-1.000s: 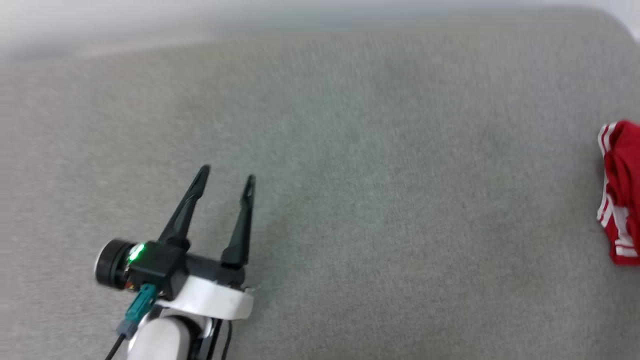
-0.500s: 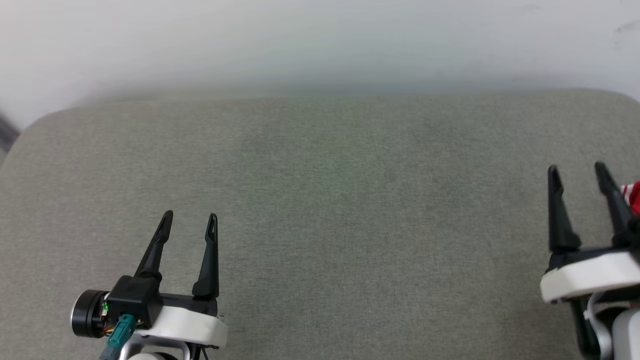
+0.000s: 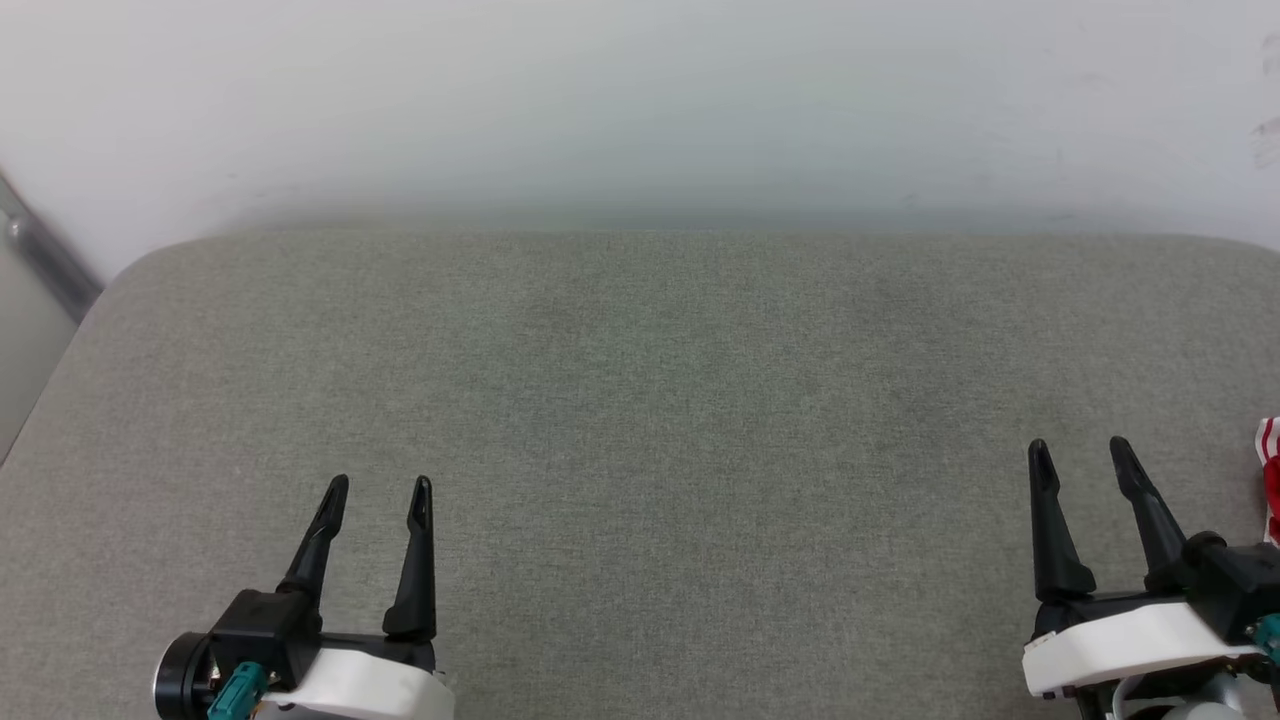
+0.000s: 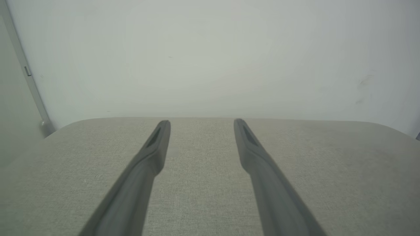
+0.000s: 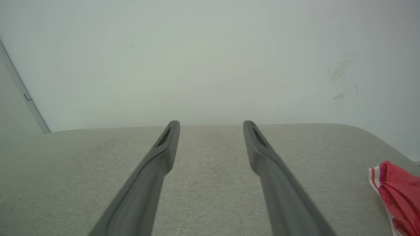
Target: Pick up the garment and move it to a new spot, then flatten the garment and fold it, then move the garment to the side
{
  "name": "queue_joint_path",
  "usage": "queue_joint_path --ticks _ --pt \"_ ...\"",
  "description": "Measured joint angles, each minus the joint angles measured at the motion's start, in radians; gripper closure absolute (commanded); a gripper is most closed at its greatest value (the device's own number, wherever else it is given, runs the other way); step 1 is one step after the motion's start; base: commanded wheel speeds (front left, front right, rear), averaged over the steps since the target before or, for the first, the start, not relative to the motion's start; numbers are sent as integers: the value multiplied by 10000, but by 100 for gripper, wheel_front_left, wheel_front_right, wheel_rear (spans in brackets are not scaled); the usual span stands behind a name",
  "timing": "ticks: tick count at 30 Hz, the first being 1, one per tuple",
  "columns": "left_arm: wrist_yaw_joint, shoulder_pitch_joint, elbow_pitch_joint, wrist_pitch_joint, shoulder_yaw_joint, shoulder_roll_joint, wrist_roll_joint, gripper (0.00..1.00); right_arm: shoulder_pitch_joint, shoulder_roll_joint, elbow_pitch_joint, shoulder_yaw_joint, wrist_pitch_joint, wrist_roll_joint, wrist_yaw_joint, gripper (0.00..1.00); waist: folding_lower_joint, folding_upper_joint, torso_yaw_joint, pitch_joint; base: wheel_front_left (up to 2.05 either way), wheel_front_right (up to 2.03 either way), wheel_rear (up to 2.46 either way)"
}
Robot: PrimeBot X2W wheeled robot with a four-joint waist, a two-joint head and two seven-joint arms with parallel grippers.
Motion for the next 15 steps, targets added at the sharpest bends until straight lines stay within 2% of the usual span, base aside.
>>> queue_joint_path --ticks 15 --pt "-94 99 -44 0 230 -88 -142 0 -31 69 286 144 -263 -25 0 0 1 0 -79 21 0 0 0"
